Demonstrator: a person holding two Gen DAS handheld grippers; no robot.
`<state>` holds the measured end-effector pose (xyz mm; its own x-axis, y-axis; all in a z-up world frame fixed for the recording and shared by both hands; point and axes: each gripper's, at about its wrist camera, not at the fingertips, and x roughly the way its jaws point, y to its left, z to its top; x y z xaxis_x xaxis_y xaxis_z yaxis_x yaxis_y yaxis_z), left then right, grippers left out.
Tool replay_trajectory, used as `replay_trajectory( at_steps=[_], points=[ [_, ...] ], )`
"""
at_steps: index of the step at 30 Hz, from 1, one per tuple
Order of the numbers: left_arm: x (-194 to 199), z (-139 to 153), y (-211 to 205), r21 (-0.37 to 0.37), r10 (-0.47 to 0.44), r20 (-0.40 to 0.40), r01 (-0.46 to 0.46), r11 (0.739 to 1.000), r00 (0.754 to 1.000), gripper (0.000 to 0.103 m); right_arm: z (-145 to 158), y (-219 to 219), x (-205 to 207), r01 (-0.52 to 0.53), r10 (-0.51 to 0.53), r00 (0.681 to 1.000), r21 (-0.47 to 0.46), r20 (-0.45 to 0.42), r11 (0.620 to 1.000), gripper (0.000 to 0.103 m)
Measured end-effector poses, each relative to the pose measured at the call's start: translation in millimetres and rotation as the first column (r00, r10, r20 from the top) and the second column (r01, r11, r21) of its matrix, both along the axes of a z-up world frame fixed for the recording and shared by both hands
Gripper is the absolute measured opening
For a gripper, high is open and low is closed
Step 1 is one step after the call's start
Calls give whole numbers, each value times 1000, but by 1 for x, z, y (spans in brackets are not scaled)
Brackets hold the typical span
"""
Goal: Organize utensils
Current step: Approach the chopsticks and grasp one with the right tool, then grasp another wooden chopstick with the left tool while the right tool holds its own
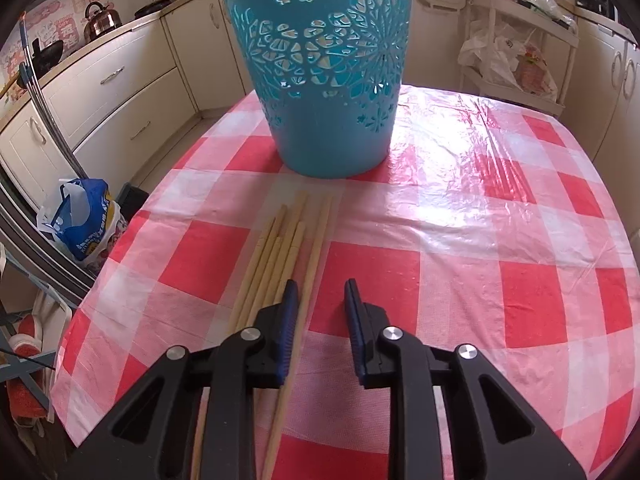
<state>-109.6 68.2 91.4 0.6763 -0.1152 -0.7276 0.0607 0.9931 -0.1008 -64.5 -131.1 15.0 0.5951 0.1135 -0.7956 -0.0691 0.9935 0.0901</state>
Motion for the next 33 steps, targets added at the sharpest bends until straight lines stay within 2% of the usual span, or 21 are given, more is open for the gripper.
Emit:
replay_trajectory(
  at_steps=[3, 4, 8, 17, 24, 33],
  points=[
    [6, -5, -9, 12, -21, 3, 21, 1000, 1000, 95, 0, -3, -3, -22, 22, 1000, -39, -4, 999, 7],
    [9, -7, -13, 18, -28, 4, 28, 999, 1000, 95, 0, -6, -5, -28, 28, 1000, -41, -7, 999, 6],
    [30, -24, -34, 44, -68, -16, 69, 997, 998, 95, 2, -20, -23, -23, 22, 1000, -61, -10, 998, 6],
    [73, -65, -84, 146, -141, -88, 153, 977, 986, 95, 2, -51, -53, 44, -42, 998, 42, -37, 998, 6],
    [82, -78, -85, 170, -125, -119, 144, 975, 985, 95, 6, -58, -48, 59, -56, 998, 79, -32, 995, 6],
    [85, -89, -87, 200, -135, -142, 162, 966, 981, 95, 4, -56, -43, 60, -58, 998, 76, -22, 995, 6]
  ],
)
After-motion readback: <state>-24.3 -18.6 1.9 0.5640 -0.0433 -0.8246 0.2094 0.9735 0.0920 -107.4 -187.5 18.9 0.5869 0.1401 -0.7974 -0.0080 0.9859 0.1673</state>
